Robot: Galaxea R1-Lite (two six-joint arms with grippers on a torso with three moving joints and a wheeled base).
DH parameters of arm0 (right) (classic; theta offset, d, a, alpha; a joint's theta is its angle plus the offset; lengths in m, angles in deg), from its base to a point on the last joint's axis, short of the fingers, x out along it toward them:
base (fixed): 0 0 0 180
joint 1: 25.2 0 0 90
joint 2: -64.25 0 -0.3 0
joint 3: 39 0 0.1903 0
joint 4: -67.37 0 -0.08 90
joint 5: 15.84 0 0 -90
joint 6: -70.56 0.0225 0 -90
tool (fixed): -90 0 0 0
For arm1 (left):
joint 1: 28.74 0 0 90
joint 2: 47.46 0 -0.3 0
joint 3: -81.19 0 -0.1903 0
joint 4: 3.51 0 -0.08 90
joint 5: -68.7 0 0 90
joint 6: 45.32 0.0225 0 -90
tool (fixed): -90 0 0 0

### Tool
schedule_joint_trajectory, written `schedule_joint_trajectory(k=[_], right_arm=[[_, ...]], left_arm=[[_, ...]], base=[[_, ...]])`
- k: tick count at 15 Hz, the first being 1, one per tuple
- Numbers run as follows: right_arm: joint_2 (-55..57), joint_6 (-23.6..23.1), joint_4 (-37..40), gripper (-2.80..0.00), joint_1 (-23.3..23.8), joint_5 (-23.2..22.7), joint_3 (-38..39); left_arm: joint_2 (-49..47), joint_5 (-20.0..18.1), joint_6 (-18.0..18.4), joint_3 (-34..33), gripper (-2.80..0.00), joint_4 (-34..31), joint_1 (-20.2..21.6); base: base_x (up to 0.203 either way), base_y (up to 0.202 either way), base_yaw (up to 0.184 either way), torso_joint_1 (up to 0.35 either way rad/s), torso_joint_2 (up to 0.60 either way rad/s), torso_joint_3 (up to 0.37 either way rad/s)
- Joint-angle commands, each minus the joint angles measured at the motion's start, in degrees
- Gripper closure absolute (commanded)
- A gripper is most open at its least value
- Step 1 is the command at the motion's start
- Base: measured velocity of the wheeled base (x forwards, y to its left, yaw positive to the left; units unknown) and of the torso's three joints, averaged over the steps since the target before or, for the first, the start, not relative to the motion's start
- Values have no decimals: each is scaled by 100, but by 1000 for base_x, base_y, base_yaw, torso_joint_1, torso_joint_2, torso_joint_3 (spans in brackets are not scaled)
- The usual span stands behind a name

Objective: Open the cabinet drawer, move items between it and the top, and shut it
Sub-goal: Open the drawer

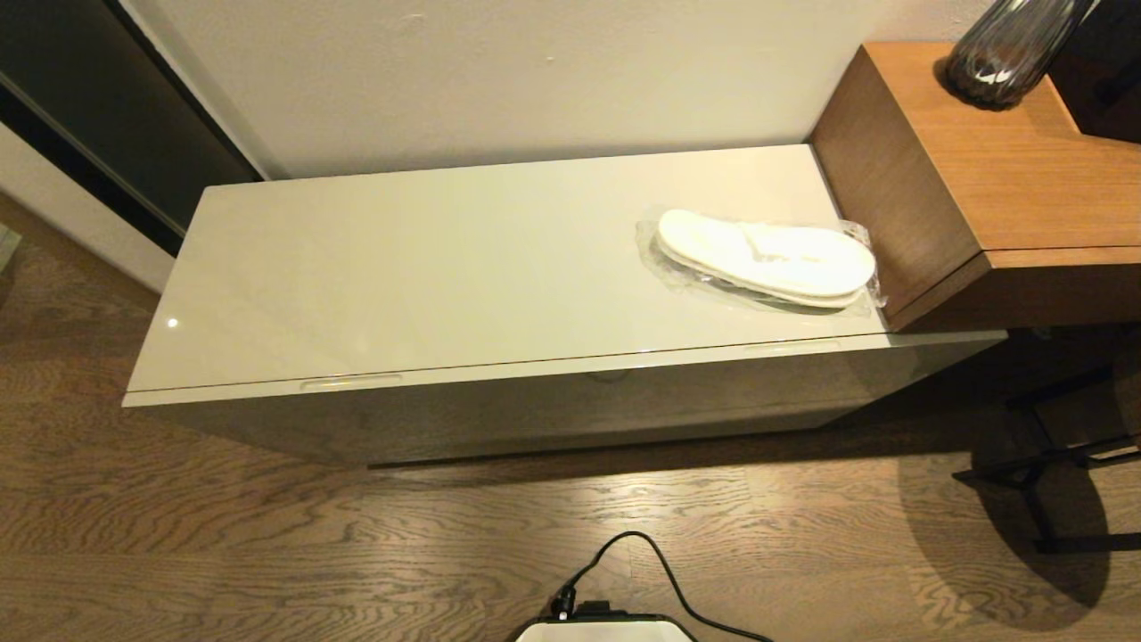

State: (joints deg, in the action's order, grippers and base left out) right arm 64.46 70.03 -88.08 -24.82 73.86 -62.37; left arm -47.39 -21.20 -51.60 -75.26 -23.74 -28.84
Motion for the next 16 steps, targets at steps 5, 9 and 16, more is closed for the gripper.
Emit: schedule_joint_trajectory(k=[5, 9, 16], right_arm=[[6, 0, -4, 0, 2, -5, 9], [6, -8, -4, 0, -3, -5, 9], [6, 0, 316, 0, 0, 22, -681]], left_arm=[[-7, 8, -5, -1, 0, 3, 1], [-7, 8, -5, -1, 0, 3, 1], [-7, 8, -5, -1, 0, 3, 1]], base=[[0, 0, 0, 0, 0, 0], [0, 0, 0, 0, 0, 0], [0, 0, 0, 0, 0, 0]])
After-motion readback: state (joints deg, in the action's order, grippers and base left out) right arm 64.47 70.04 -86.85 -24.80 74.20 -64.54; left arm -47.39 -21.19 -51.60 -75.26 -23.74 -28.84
